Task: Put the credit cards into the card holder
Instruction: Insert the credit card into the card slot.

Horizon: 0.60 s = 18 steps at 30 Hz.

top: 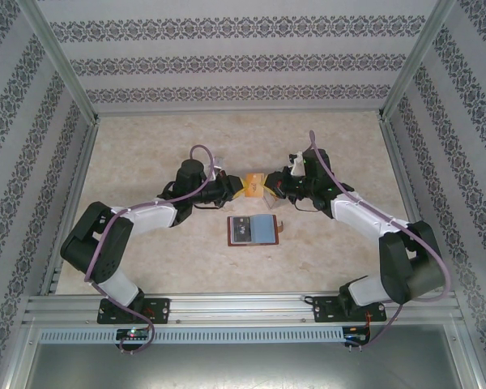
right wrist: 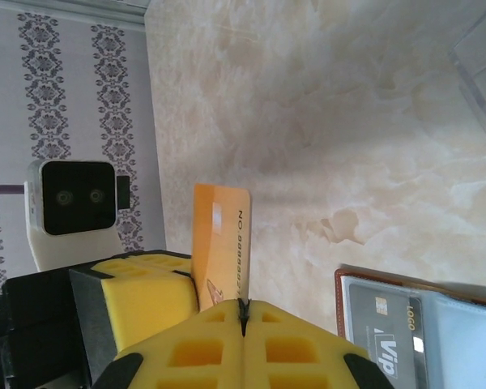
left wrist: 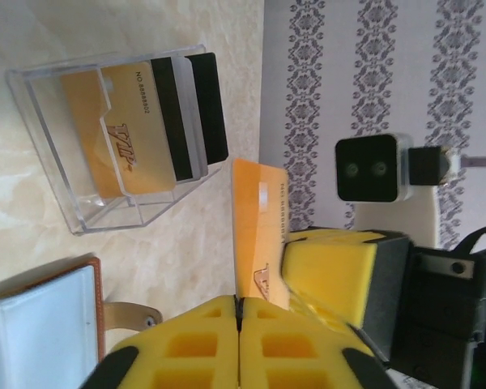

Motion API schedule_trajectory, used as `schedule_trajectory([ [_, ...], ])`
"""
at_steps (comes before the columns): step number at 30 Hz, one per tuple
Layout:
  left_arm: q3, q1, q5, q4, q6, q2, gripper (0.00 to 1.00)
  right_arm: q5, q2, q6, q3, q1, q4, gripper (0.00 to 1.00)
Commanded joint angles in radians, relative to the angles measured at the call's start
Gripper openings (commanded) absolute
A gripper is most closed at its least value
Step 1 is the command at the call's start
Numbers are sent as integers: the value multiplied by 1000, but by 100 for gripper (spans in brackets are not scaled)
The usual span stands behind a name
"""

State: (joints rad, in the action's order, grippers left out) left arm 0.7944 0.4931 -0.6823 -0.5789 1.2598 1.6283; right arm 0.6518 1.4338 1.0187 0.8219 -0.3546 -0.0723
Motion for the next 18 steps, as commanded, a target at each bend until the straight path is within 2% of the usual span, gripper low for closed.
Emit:
schedule_trajectory([
  [1, -8, -5, -26, -87, -10, -14, 0, 36, 19, -20, 19, -7, 37, 4],
  [3, -15, -5, -17, -66, -14, -23, 0, 27, 21, -27, 19, -6, 47, 9],
  [8, -41, -5, 7, -38, -6, -33, 0, -9, 34, -49, 23, -3, 108, 31],
  [11, -74, -4, 39, -18, -16, -48, 0, -50, 39, -97, 24, -10, 164, 37],
  [15, -57, 21, 112, 246, -196, -67, 0, -272, 48, -239, 52, -83, 369, 37],
  [18, -100, 53, 124, 223, -206, -64, 0, -318, 57, -271, 42, -142, 384, 33],
])
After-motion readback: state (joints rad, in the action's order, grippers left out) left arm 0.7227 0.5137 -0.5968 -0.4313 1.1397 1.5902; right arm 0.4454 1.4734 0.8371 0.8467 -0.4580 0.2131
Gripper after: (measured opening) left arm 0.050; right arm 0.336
